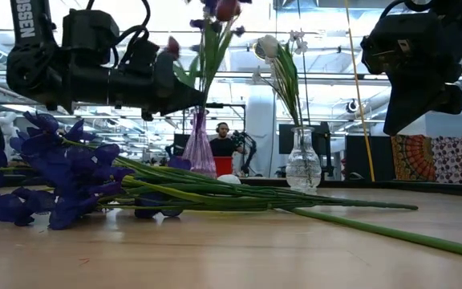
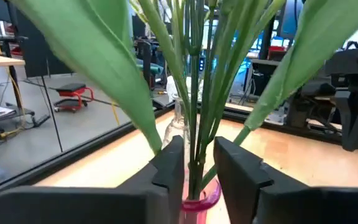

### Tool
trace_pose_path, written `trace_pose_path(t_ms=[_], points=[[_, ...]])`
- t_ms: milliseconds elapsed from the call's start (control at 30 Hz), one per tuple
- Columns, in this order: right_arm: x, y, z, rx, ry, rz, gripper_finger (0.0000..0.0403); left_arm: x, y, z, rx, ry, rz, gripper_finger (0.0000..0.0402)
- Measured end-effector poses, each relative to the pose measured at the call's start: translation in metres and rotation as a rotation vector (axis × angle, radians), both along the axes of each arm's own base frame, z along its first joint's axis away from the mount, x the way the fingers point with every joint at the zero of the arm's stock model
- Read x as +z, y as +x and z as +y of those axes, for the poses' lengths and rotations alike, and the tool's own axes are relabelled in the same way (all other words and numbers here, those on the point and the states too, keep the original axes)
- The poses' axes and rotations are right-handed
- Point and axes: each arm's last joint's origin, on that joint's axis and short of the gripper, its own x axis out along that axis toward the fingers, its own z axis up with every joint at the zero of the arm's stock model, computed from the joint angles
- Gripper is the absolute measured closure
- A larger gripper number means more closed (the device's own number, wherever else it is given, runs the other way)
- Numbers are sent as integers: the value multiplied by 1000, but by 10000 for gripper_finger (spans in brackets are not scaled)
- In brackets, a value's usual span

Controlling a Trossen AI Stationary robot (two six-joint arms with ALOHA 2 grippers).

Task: Sort flowers into vase by color
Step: Put the top purple flowers into the transparent purple vase, then put the white tulip flower into the transparent vase

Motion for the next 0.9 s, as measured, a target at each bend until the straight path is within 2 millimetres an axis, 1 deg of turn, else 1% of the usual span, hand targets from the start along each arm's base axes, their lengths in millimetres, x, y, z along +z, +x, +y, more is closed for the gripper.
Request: trace_pose_path(t_ms=[100,200,500,767,900], points=[[0,0,0,0,0,0,403,6,-1,-4,-16,10,-21,286],[0,0,0,0,0,-1,403,12,-3,-7,-24,34,-20,279],[0,0,0,-15,7,-4,403,24,-12,-16,-57,23,93,279],[2,3,1,-12,21,-42,403,47,-27,-27,-41,20,82,279],[3,6,2,43,-1,-67,403,51,-39,-31,26,-93,101,279]])
